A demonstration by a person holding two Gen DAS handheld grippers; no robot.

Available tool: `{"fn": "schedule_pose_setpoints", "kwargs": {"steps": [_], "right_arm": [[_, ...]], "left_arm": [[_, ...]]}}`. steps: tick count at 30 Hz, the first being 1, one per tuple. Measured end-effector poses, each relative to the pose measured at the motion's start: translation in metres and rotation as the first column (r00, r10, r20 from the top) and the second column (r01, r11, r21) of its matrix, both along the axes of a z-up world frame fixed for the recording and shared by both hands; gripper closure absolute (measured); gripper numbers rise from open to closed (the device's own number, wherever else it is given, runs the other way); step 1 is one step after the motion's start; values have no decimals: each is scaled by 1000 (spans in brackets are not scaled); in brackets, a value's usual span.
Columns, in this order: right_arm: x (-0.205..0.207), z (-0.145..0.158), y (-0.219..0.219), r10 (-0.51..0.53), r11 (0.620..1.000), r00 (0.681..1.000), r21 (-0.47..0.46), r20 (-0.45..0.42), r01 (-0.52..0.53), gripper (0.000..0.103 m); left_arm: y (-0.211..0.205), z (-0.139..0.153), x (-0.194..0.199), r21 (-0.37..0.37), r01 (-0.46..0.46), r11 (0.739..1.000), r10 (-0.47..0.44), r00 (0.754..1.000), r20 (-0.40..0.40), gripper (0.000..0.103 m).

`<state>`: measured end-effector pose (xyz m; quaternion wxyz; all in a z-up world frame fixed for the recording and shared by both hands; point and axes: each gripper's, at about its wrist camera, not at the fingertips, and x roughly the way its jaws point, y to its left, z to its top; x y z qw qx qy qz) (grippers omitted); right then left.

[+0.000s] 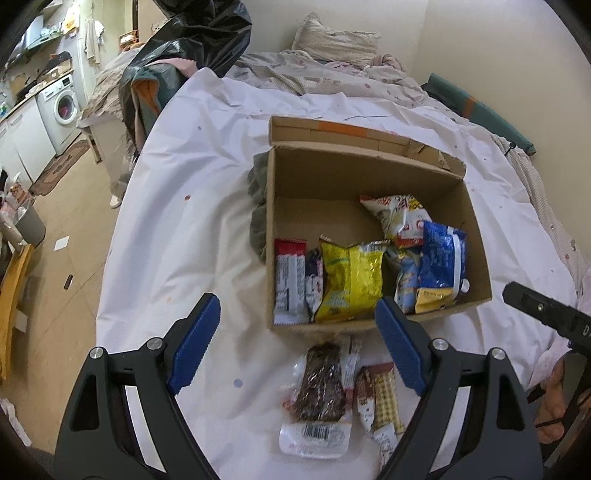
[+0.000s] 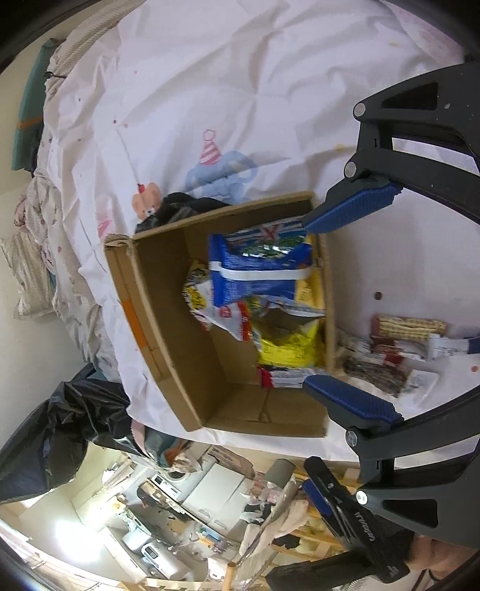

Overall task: Organize snacks
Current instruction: 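Withdraw both grippers from the box toward the remaining snacks, then grasp the white snack packet with the right gripper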

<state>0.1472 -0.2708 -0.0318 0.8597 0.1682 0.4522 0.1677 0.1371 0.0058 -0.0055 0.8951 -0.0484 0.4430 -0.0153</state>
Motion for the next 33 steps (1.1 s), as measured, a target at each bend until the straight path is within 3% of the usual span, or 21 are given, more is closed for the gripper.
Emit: {"fn": "schedule_pose_setpoints", "kwargs": {"steps": [10,14,19,22,25,28,29,33], "right_arm": [[-28,-32,16,109,994,982,39,-151,-104,21],[-36,-48,25,183,981,957,108,-227,-162,21],[-45,-77,56,262,965,898,65,-353,-256,21],[-51,-99,82,320,942,842,52,-433,-332,32],[-57,-112,105,355,918,810,8,-467,-397,40],[-60,-120,114,352,901,804,-62,-479,-430,63],[-61,-119,114,360,896,800,-61,-480,-440,87],[-66,-108,103,393,898,798,3,-457,-440,86]], "left_arm": [[16,-13,-19,16,-51,999,52,997,-54,19],[19,-18,-22,10,-72,997,72,994,-78,19],[23,-19,-23,-1,-88,996,88,992,-91,19],[27,-22,-21,-17,-103,995,101,989,-109,19],[30,-25,-19,-33,-112,993,107,986,-127,19],[33,-27,-18,-33,-120,992,114,984,-138,19],[34,-28,-18,-32,-122,992,117,983,-142,19],[38,-35,-17,-35,-137,990,129,976,-176,19]]}}
